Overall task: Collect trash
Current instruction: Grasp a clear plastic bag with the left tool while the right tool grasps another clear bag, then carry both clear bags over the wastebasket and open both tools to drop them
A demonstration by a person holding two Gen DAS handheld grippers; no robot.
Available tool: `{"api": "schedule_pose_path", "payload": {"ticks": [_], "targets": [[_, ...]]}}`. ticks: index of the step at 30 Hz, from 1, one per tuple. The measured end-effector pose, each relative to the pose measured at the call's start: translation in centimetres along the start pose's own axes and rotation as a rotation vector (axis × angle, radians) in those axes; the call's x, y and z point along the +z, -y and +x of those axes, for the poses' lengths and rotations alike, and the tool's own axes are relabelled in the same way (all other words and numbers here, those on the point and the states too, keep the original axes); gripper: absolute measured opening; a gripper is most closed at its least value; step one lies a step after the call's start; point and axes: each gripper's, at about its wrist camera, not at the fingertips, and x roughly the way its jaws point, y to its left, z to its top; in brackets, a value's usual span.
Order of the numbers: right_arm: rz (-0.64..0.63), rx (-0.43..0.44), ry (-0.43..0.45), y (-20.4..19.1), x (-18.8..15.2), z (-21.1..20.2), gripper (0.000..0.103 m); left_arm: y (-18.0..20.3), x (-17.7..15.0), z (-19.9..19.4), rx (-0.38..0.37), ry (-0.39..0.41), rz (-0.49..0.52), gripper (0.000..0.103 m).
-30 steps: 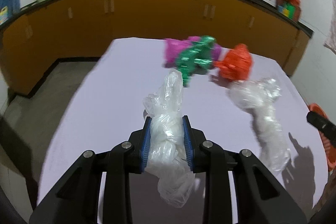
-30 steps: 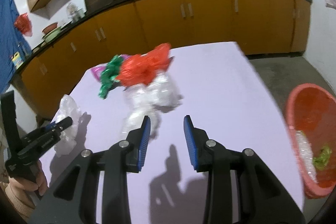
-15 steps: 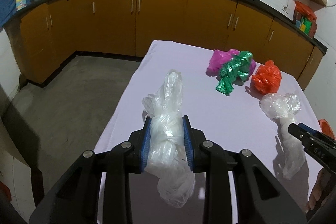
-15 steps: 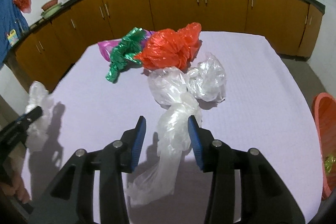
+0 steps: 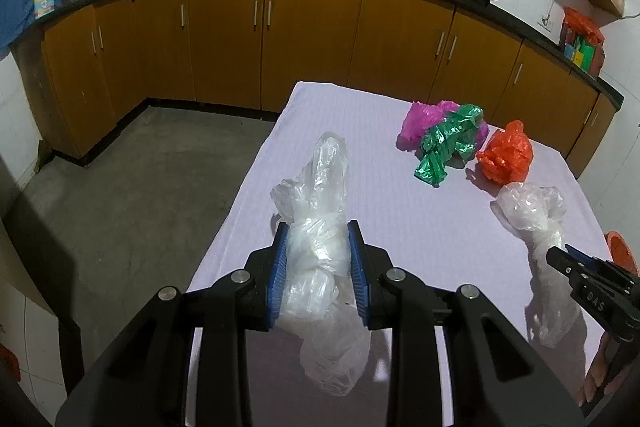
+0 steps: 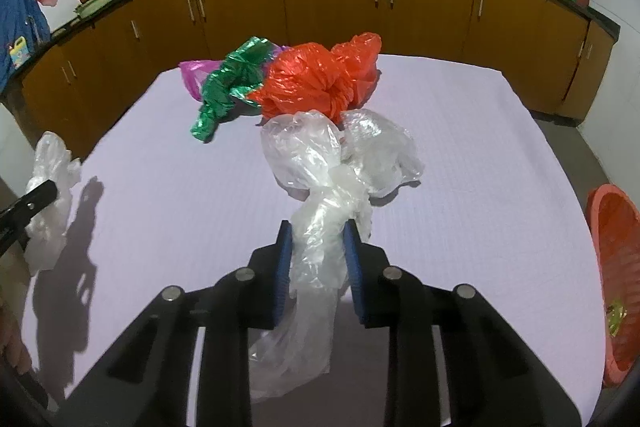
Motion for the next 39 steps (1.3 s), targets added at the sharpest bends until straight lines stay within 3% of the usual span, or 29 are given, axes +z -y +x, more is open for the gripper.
{"api": "schedule_pose_path", "payload": {"ticks": [12, 17, 27, 39], "targets": [[0.003, 0.155, 0.078, 0.4, -0.4, -5.1, 0.025, 2.0, 0.5, -1.6, -0.036, 0.031, 0.016, 0.029], [0.046, 0.166, 0.109, 2.1, -0.3, -7.0, 0.025, 4.2, 0.5, -2.2, -0.070, 0.042, 0.045, 0.029], [0.105, 0.074, 0.185, 6.9, -0.5, -10.4, 0.025, 9.3, 0.4, -3.2, -0.153, 0.058, 0.112, 0.029], [0.225, -0.098, 0.268, 15.7, -2.0, -14.9, 0.025, 19.0, -0.3, -4.0, -0.346, 0.049, 0.198, 0.029]]}}
